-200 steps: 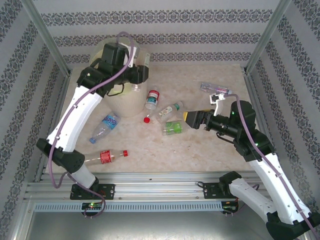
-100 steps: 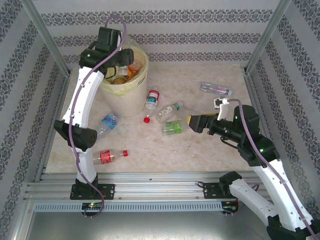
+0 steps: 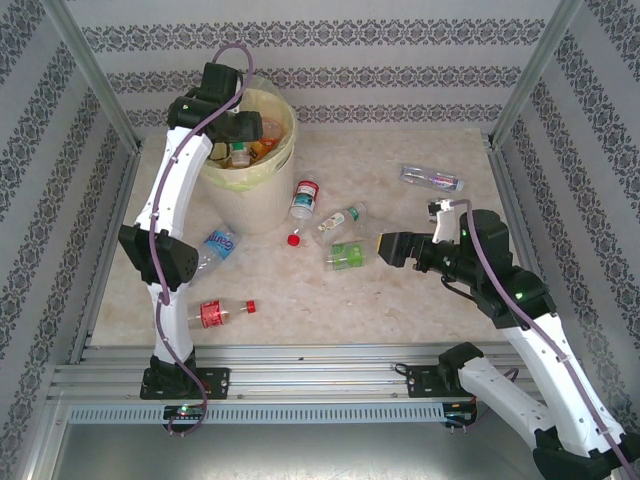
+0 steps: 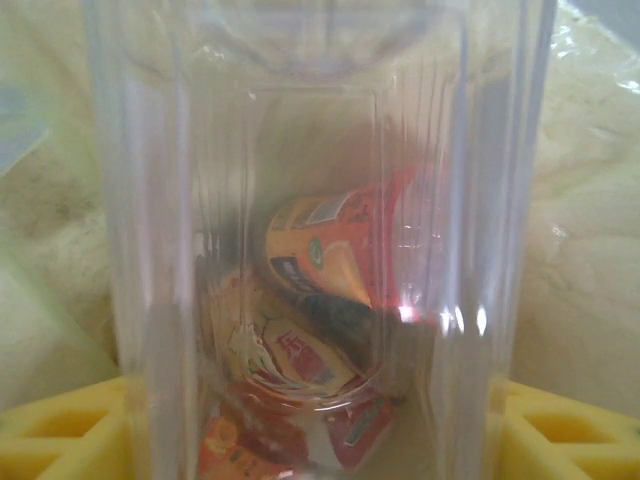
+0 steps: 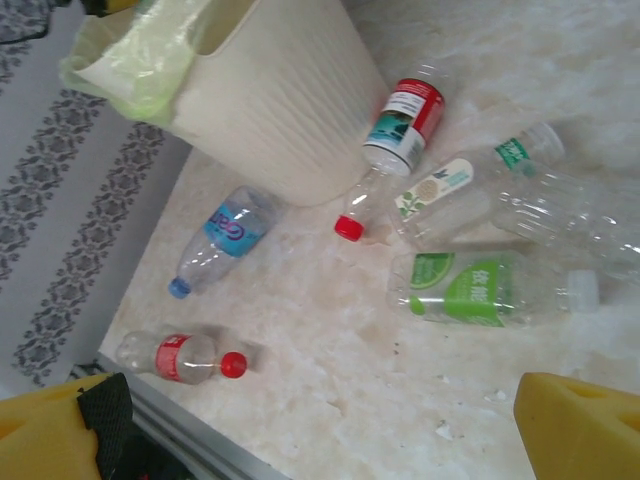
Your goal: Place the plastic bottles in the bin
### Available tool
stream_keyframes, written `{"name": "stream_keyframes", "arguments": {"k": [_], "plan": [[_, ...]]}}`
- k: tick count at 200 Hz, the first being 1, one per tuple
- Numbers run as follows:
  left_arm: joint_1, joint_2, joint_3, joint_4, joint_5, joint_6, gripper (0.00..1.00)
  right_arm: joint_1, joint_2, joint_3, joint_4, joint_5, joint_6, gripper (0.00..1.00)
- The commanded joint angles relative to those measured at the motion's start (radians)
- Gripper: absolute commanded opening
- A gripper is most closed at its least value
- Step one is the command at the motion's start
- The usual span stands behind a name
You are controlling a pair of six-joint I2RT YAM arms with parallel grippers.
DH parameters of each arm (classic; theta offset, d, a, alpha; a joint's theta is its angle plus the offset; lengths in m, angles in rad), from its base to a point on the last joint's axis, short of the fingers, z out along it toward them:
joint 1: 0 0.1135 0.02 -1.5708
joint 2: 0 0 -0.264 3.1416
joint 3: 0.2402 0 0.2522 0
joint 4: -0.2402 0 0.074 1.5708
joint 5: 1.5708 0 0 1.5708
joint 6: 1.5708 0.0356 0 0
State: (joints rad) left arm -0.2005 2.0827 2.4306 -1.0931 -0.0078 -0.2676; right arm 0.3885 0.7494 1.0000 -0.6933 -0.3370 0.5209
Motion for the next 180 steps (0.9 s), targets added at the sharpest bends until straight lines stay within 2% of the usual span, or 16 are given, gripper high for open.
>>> {"name": "stream_keyframes", "arguments": {"k": [1,23,64,82,120,156,180], "plan": [[0.013,-0.018,-0.002,-0.033,0.008,-0.018,0.76,0.000,0.016,0.018,-0.047,0.090,0.020,0.98],[0.015,-0.036,0.004,-0.031,0.020,-0.019,0.82,-0.005,0.027,0.004,-0.036,0.094,0.049,0.98],[0.014,-0.090,0.002,-0.021,0.062,-0.027,0.83,-0.013,0.045,-0.027,-0.023,0.103,0.100,0.98],[0.012,-0.140,-0.037,0.007,0.106,-0.017,0.83,-0.017,0.052,-0.061,0.000,0.124,0.174,0.98],[0.003,-0.344,-0.286,0.168,0.207,0.031,0.86,-0.020,0.093,-0.125,0.019,0.213,0.324,0.98],[-0.035,-0.576,-0.582,0.297,0.282,0.054,1.00,-0.020,0.152,-0.164,0.055,0.247,0.392,0.98],[-0.078,-0.731,-0.784,0.385,0.369,0.050,1.00,-0.018,0.197,-0.195,0.106,0.251,0.434,0.95]]}}
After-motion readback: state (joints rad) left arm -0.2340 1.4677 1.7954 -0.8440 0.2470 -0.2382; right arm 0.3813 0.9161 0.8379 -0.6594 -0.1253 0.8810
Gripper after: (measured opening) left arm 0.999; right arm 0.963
